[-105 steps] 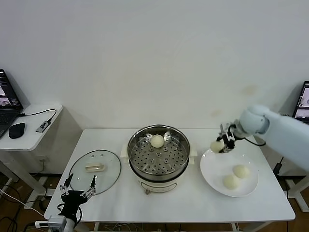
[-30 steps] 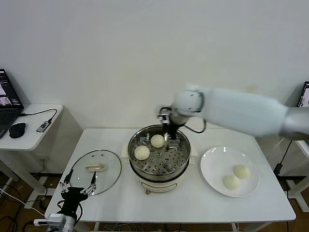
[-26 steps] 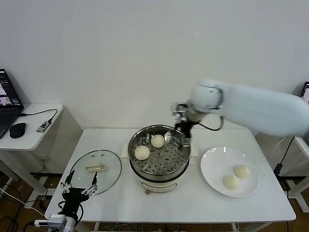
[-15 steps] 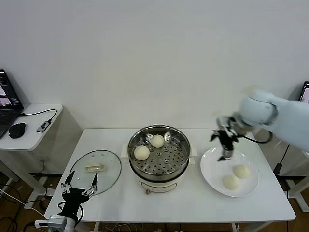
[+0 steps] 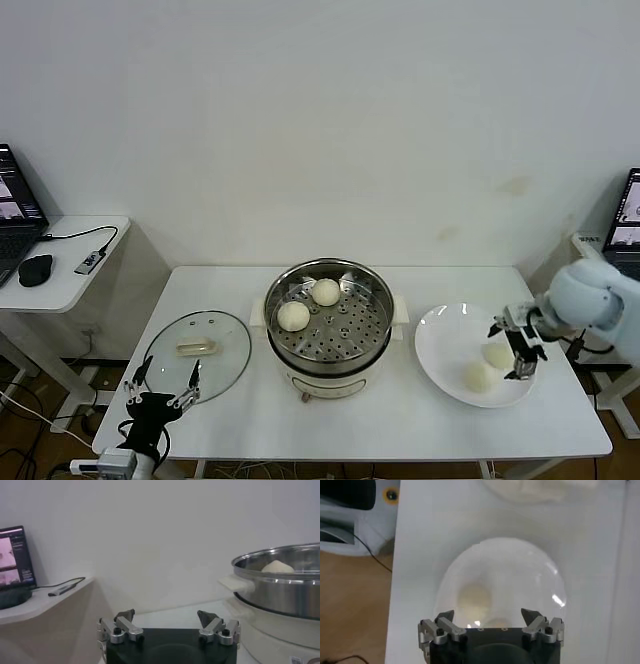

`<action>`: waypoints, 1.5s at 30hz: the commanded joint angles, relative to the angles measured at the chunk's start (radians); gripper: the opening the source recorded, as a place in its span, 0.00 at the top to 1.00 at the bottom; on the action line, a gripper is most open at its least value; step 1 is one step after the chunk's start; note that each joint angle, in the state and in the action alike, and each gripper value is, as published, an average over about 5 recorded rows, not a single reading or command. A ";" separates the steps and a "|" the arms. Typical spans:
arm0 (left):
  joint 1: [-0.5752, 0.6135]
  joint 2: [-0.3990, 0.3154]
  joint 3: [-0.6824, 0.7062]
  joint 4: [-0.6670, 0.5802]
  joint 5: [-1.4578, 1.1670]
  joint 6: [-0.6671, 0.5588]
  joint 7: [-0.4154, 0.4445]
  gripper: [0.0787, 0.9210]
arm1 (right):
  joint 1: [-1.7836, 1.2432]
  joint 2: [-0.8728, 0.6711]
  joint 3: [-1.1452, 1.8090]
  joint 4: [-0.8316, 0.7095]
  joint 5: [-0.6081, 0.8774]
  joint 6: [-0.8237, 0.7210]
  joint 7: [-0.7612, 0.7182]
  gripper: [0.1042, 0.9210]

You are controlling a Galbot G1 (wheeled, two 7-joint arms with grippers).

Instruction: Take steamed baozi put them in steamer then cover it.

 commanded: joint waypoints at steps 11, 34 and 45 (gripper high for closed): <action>0.005 -0.010 -0.014 0.005 0.002 -0.001 0.000 0.12 | -0.328 0.137 0.246 -0.175 -0.131 0.019 0.060 0.12; 0.007 -0.012 -0.011 -0.001 0.004 -0.004 -0.001 0.12 | -0.341 0.169 0.267 -0.200 -0.129 -0.006 0.071 0.38; 0.010 -0.005 -0.013 -0.019 0.005 -0.002 0.000 0.12 | -0.061 0.107 0.109 -0.143 -0.011 -0.021 0.044 0.49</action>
